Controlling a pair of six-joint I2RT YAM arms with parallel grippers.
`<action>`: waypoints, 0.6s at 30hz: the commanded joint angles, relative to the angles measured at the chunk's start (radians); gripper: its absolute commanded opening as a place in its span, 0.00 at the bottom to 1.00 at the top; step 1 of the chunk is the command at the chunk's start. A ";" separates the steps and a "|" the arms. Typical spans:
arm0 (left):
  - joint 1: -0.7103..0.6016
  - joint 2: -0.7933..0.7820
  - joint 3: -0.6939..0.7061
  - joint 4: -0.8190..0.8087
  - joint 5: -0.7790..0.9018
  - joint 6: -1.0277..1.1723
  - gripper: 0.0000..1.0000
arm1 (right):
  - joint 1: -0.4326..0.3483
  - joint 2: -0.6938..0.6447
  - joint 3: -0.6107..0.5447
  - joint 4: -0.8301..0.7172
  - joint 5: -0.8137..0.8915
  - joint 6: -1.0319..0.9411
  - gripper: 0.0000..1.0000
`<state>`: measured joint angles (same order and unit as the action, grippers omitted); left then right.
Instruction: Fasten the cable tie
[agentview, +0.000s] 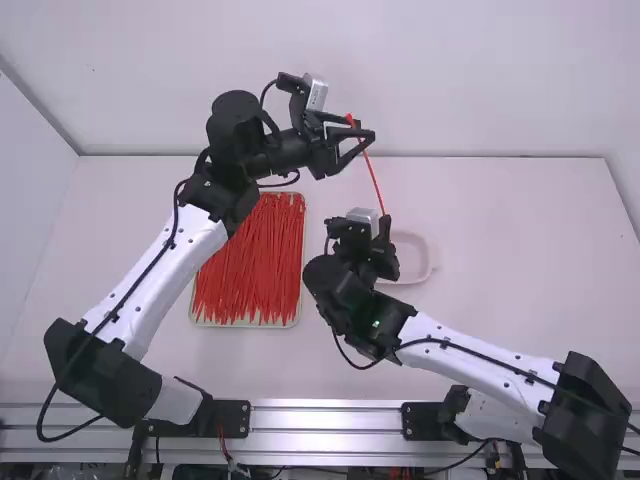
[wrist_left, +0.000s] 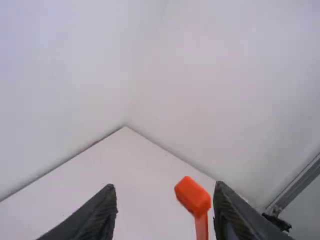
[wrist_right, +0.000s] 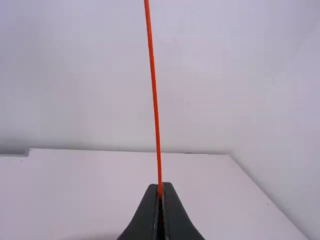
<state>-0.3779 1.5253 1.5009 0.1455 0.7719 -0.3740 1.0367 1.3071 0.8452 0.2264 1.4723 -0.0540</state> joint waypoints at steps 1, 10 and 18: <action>0.004 -0.004 0.014 0.002 -0.003 -0.004 0.46 | -0.011 0.000 0.034 0.005 0.020 0.005 0.00; 0.003 -0.004 0.014 0.013 -0.006 -0.002 0.02 | -0.002 0.000 0.034 0.005 0.006 0.023 0.00; 0.005 -0.004 0.014 0.012 -0.054 0.043 0.01 | -0.025 0.000 0.034 0.052 -0.173 -0.047 0.44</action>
<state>-0.3771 1.5249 1.5009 0.1505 0.7448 -0.3508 1.0210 1.3071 0.8478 0.2749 1.3628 -0.0685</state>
